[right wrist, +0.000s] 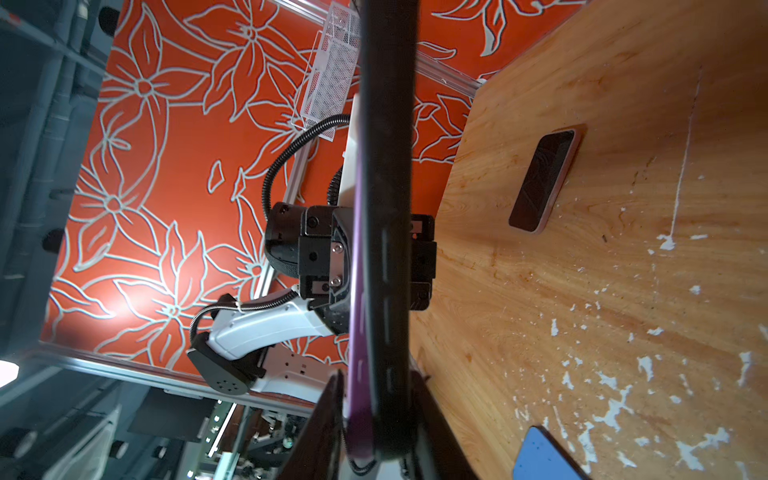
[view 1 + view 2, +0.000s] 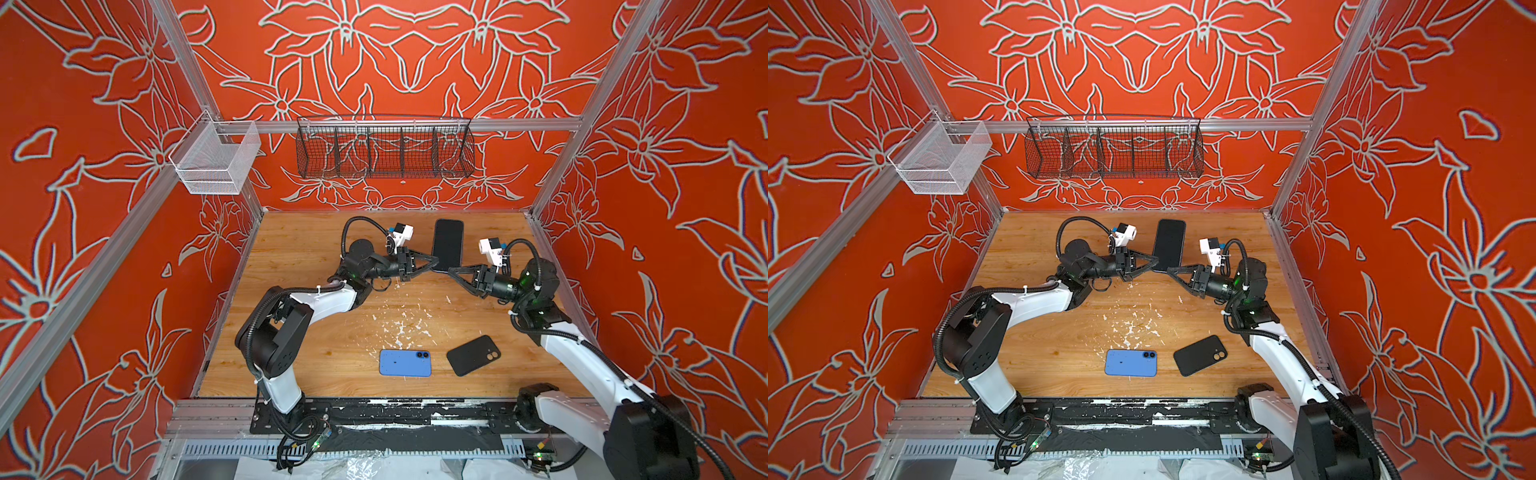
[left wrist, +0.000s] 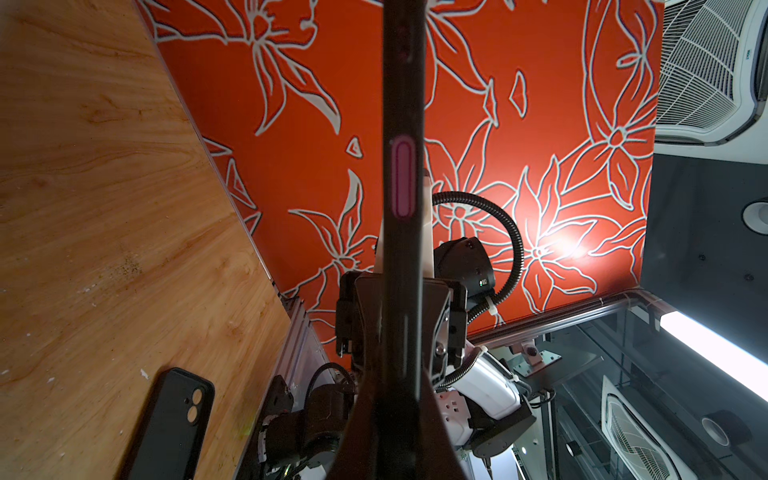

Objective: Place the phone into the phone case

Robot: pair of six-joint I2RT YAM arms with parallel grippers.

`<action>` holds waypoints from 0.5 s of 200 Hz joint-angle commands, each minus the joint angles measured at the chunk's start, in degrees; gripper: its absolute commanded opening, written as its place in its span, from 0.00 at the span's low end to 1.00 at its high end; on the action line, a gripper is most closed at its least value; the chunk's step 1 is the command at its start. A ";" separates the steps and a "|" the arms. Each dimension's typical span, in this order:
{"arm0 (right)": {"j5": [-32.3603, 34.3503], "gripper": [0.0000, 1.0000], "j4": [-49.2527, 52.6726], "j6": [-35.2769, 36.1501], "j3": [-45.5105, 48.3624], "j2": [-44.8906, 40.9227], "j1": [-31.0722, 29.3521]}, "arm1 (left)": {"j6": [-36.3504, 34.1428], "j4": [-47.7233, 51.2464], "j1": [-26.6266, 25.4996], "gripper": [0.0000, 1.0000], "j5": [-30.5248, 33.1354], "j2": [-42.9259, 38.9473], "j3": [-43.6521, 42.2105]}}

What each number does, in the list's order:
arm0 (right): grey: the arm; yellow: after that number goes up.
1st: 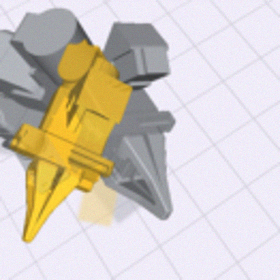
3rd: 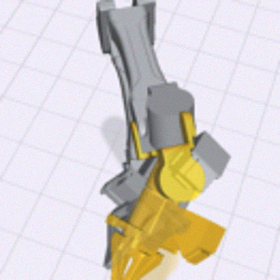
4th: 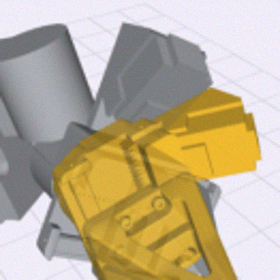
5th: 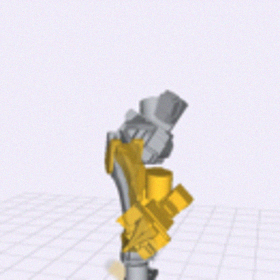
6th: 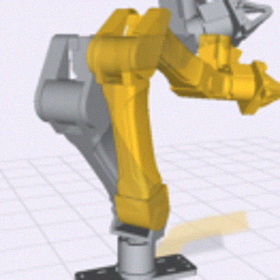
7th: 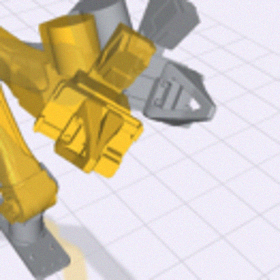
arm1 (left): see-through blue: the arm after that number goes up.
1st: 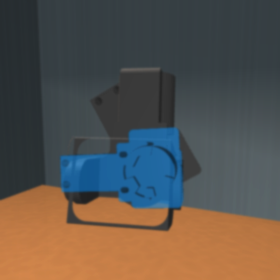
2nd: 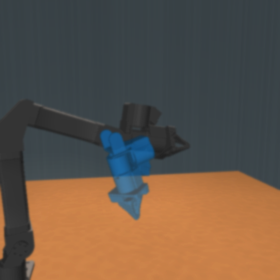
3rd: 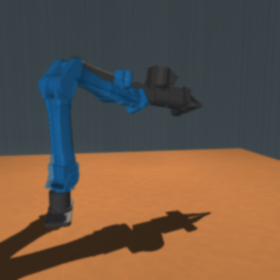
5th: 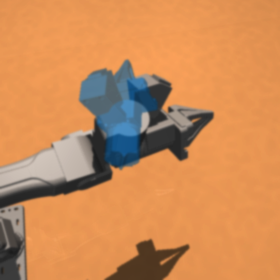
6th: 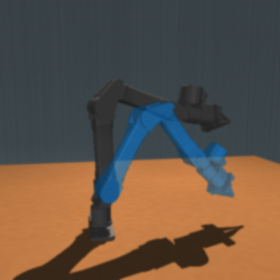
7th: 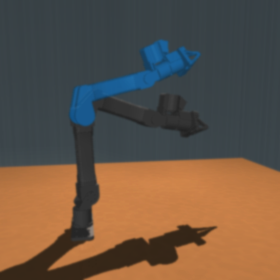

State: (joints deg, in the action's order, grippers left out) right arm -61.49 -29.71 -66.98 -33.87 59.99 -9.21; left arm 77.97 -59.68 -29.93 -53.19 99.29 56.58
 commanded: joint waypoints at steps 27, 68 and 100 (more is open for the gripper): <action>2.12 0.35 -1.67 -0.87 -1.90 -0.92 0.10 | -0.98 -5.45 0.49 0.00 -0.60 -1.11 0.38; 2.52 0.21 -1.63 -1.22 -1.78 -0.37 0.12 | -1.77 -4.67 0.57 0.00 -0.50 -1.30 0.21; 2.65 0.17 -0.76 -0.97 -1.76 -0.53 0.14 | -2.16 -4.50 0.62 0.00 -0.37 -1.69 -0.15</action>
State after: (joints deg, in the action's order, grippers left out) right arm -59.53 -29.65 -67.75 -34.02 59.99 -9.21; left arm 77.43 -59.64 -29.89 -53.19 99.29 56.55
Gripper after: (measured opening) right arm 0.189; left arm 0.107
